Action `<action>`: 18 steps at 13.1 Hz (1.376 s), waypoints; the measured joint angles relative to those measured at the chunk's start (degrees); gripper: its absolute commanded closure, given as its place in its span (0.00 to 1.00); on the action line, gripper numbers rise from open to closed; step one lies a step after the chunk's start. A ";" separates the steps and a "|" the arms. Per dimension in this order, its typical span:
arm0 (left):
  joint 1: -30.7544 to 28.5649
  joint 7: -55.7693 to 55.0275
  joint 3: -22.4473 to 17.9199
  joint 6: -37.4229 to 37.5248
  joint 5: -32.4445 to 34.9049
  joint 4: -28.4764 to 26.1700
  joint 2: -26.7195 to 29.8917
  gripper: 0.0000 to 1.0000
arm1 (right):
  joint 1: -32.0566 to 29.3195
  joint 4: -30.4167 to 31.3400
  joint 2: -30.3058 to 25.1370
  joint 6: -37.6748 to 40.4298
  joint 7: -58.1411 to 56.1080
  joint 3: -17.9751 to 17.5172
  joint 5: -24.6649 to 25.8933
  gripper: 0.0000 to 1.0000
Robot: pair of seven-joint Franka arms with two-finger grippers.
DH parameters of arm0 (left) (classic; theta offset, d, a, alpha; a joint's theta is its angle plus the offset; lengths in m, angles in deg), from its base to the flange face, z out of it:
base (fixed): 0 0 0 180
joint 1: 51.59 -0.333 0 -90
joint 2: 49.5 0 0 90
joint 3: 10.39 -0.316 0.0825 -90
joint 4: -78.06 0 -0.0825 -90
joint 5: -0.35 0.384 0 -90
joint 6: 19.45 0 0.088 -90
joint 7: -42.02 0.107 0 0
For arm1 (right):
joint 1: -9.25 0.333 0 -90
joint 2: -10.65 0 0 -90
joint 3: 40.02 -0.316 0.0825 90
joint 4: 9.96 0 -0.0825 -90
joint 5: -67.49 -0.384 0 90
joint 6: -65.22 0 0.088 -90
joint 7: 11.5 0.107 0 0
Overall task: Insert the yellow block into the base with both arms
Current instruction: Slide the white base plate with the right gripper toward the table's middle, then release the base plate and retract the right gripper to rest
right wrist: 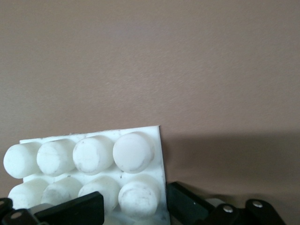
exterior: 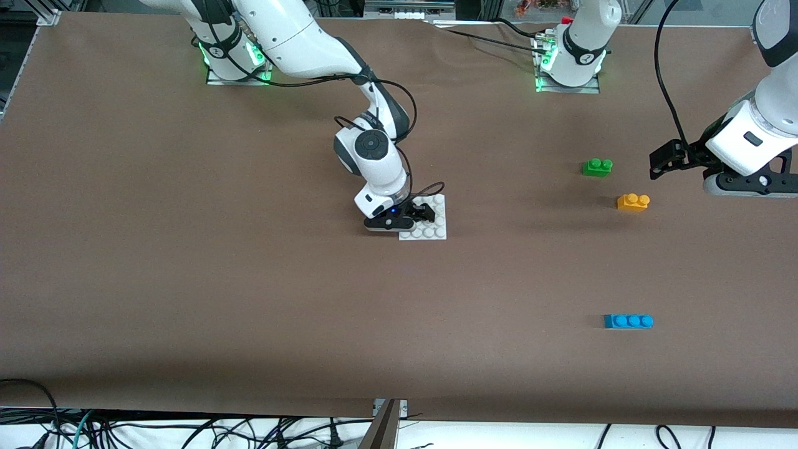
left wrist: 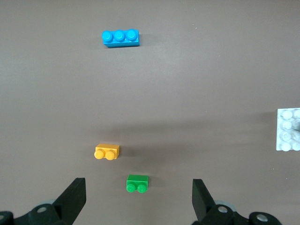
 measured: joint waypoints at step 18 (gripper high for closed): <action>-1.45 0.00 -0.58 -0.17 -2.45 1.25 -2.11 0.00 | -14.62 -6.91 -16.94 38.13 -11.01 2.40 0.17 0.01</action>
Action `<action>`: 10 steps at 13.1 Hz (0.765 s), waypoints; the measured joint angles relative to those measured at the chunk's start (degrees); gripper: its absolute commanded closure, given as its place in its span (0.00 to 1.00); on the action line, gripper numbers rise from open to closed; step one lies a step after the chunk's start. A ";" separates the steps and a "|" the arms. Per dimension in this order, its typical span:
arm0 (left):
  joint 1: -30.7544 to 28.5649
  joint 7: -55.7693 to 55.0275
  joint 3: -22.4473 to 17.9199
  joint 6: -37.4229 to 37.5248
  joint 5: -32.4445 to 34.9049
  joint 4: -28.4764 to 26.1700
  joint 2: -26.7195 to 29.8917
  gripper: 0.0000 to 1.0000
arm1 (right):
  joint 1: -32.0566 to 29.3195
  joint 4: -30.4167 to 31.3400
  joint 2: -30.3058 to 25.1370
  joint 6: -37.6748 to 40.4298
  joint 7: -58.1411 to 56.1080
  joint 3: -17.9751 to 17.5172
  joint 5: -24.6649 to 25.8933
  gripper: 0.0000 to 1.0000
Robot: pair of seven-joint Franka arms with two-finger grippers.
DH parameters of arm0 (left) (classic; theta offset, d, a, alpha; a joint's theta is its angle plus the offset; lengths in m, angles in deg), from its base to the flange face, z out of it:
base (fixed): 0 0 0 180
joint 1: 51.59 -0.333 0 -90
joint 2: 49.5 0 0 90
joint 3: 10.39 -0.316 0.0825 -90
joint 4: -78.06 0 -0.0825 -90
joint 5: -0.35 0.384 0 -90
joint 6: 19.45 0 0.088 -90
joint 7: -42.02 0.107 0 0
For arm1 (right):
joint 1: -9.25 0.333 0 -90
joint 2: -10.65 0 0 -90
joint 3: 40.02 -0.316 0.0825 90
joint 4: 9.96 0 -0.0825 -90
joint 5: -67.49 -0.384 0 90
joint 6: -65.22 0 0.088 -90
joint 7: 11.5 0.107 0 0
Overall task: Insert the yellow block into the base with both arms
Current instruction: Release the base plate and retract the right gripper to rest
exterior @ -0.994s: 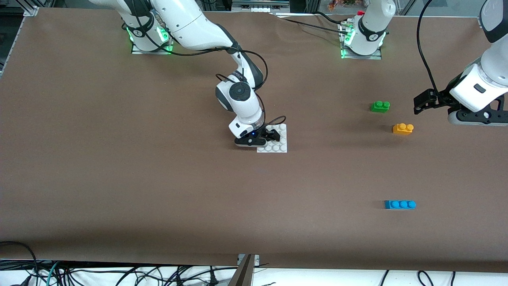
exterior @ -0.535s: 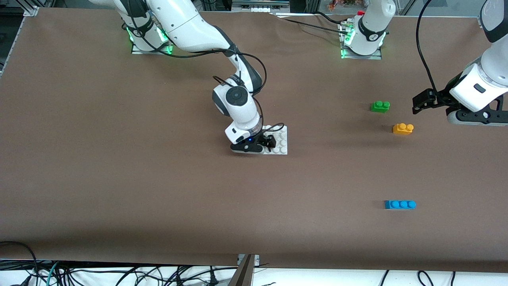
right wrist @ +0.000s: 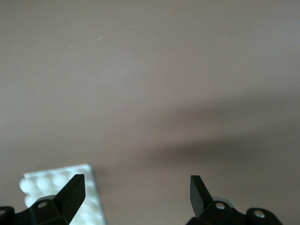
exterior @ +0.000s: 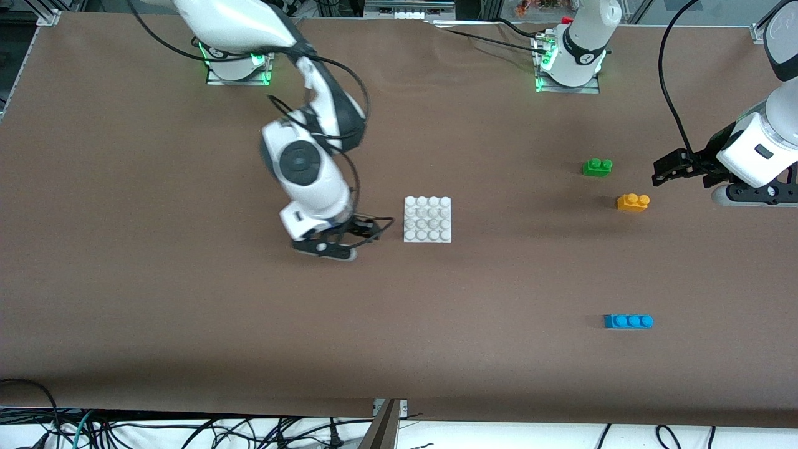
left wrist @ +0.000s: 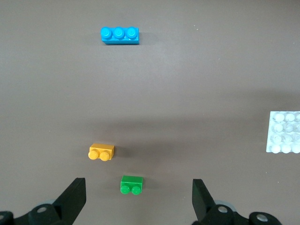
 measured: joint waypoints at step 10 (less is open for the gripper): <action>-1.70 0.04 -0.03 6.10 0.00 0.26 -2.42 0.00 | -31.48 6.69 -30.25 30.05 -33.00 -6.80 6.90 0.01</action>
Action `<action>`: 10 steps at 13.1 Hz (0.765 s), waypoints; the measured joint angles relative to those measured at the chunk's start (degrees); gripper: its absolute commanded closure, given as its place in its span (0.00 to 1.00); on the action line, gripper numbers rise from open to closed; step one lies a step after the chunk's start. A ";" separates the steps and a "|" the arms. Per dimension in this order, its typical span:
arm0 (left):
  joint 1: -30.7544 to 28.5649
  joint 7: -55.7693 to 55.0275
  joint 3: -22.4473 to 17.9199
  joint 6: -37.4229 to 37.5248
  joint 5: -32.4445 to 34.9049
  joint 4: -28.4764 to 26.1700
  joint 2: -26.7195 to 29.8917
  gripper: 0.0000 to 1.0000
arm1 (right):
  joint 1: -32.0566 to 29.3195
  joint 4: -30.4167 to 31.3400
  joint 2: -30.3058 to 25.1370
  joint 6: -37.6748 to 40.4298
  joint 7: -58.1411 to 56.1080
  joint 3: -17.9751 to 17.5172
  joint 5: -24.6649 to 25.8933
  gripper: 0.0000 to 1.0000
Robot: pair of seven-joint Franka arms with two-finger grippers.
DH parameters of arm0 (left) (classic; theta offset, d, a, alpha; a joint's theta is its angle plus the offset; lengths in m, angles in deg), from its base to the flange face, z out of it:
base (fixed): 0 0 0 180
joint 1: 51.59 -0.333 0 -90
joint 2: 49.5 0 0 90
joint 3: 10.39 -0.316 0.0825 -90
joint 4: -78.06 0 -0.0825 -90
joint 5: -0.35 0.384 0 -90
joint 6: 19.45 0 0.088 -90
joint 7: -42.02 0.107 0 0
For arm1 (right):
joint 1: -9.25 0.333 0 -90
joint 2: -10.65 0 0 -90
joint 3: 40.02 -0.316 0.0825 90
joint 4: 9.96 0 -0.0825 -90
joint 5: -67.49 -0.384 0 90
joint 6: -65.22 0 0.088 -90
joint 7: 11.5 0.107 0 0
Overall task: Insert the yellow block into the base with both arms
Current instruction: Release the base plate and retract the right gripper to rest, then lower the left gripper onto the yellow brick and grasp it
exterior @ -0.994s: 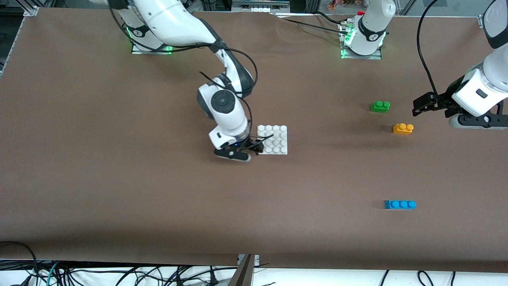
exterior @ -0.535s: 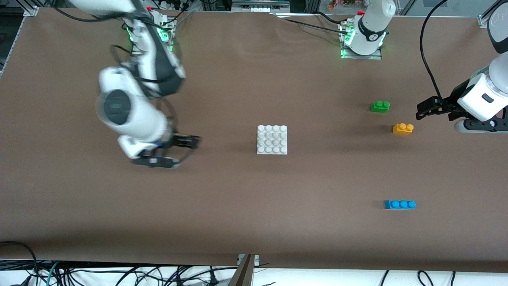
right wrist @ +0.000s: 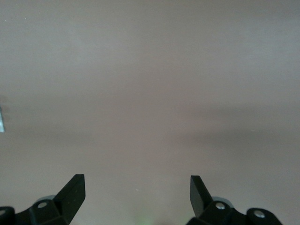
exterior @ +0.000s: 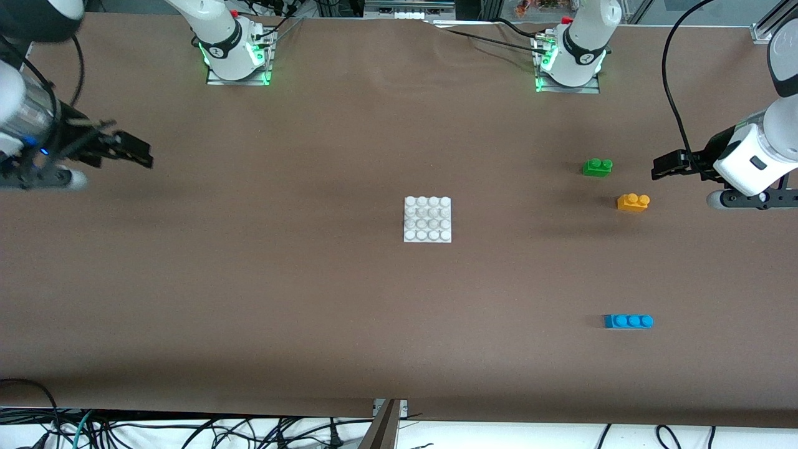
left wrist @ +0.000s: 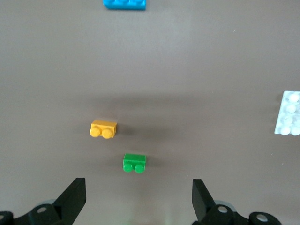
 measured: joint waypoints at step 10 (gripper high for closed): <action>-3.36 7.59 -0.02 -22.50 3.83 -24.49 3.05 0.00 | -1.76 2.09 -2.13 -2.16 -4.19 -0.27 2.73 0.01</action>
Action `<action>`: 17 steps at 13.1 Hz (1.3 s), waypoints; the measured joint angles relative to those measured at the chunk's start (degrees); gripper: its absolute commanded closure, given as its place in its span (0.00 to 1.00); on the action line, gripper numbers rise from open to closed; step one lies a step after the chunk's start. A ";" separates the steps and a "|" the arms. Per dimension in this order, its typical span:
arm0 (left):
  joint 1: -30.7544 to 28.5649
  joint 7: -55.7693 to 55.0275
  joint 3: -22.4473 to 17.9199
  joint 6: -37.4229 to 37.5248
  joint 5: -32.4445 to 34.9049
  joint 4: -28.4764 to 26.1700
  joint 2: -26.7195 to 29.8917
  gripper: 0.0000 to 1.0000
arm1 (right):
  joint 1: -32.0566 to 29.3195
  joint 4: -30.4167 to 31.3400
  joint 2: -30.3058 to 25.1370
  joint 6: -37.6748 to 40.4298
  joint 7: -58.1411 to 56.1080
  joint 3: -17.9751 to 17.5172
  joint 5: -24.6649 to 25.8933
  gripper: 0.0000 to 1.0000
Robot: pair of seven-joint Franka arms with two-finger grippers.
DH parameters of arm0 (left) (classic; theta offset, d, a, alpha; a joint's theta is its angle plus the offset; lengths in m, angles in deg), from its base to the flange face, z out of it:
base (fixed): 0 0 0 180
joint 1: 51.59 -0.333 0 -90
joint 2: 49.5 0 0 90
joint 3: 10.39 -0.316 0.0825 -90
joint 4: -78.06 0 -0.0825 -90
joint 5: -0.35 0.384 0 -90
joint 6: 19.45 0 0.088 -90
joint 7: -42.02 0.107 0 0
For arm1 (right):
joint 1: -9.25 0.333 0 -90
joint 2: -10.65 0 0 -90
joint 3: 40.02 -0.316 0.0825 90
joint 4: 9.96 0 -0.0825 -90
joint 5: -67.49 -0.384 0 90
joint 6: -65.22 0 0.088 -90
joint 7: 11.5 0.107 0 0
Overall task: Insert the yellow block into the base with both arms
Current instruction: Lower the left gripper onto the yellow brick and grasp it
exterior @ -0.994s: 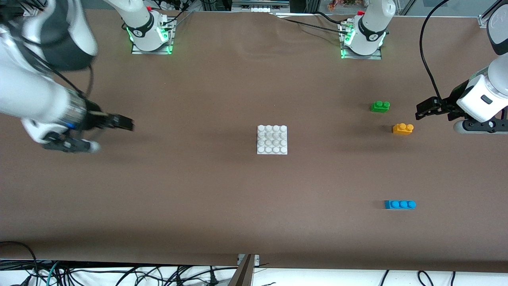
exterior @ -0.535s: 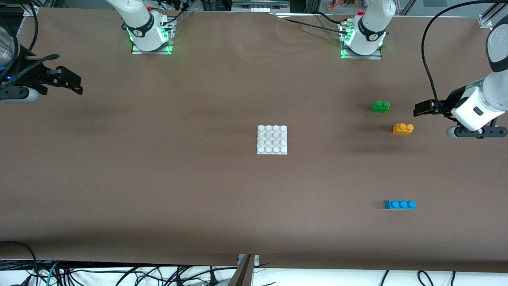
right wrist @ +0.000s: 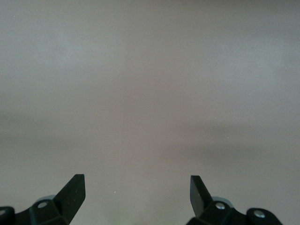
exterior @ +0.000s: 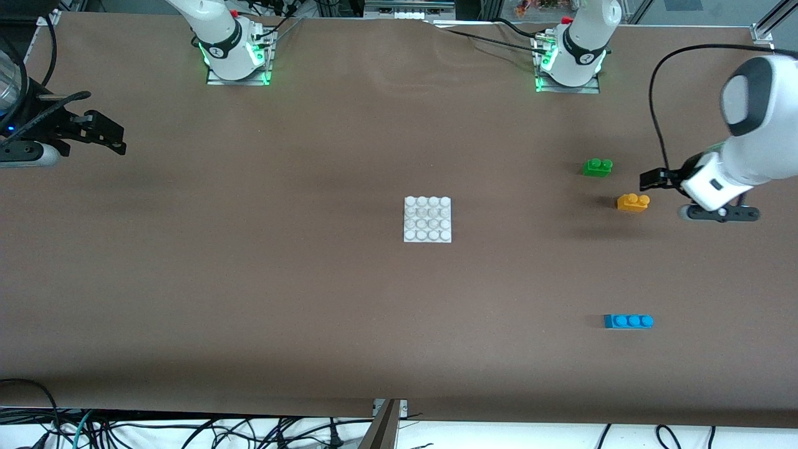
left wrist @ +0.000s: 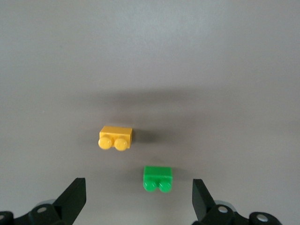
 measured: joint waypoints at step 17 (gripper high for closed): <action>-9.87 12.82 0.10 -40.19 2.06 -21.66 -10.07 0.01 | -0.43 -3.03 0.31 2.73 0.19 0.34 -1.34 0.01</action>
